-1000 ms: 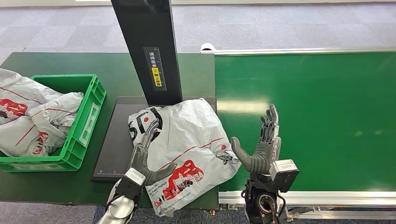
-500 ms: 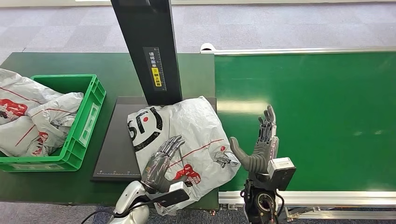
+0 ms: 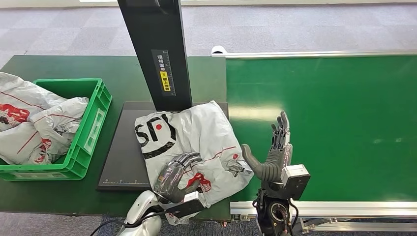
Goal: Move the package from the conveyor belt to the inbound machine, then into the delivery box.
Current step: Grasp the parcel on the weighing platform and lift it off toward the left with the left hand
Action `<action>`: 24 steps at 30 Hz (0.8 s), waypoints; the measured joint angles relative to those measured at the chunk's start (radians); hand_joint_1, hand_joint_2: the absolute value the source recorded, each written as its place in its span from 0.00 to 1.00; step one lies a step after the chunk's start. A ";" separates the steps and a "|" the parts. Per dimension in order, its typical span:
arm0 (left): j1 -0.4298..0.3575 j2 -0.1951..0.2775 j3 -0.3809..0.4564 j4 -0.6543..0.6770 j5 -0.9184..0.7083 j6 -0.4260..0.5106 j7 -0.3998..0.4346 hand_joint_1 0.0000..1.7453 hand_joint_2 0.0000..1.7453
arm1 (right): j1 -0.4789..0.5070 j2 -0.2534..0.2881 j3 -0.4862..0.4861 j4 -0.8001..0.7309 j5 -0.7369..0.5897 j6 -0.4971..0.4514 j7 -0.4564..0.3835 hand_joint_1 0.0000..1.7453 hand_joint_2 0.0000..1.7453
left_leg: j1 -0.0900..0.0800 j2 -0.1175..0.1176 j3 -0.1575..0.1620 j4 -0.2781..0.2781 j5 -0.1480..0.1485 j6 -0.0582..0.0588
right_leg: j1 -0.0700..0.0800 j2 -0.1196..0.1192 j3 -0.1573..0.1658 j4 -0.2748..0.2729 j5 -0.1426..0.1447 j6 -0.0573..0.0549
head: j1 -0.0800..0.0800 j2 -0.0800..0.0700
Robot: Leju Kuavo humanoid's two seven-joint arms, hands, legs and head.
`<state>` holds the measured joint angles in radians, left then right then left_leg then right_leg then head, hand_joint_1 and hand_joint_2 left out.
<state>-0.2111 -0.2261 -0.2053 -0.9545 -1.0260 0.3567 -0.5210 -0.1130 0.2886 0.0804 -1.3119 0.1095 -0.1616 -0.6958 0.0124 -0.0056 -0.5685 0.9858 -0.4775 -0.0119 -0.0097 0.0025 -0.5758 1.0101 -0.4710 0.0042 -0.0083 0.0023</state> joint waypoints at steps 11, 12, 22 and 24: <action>-0.016 -0.011 0.017 0.010 0.001 0.000 -0.005 1.00 1.00 | 0.000 0.001 -0.002 0.000 0.000 0.000 0.000 0.00 1.00 | 0.000 0.000 0.000 0.000 0.000 0.000 | 0.000 0.000 0.000 0.000 0.000 0.000 | 0.000 0.000; -0.016 -0.011 0.017 0.010 0.004 0.000 -0.008 1.00 1.00 | 0.000 0.001 -0.002 0.000 0.000 0.000 0.000 0.00 1.00 | 0.000 0.000 0.000 0.000 0.000 0.000 | 0.000 0.000 0.000 0.000 0.000 0.000 | 0.000 0.000; 0.032 -0.004 0.041 -0.097 0.217 0.020 -0.155 1.00 1.00 | 0.006 0.001 -0.007 0.000 -0.005 -0.002 0.000 0.00 1.00 | 0.000 0.001 0.000 0.000 0.000 0.000 | 0.000 0.000 -0.001 0.000 0.000 0.000 | 0.000 0.000; 0.062 0.014 0.013 -0.192 0.317 0.087 -0.172 1.00 1.00 | 0.010 0.001 -0.010 0.000 -0.010 -0.003 0.000 0.00 1.00 | 0.000 0.000 -0.001 0.000 0.000 0.000 | 0.000 0.000 -0.002 0.000 0.000 0.000 | 0.000 0.000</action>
<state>-0.1494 -0.2125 -0.1919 -1.1469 -0.7095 0.4434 -0.6932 -0.1033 0.2892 0.0708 -1.3119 0.0994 -0.1642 -0.6958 0.0126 -0.0051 -0.5697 0.9857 -0.4776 -0.0120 -0.0094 0.0027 -0.5778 1.0102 -0.4711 0.0041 -0.0083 0.0022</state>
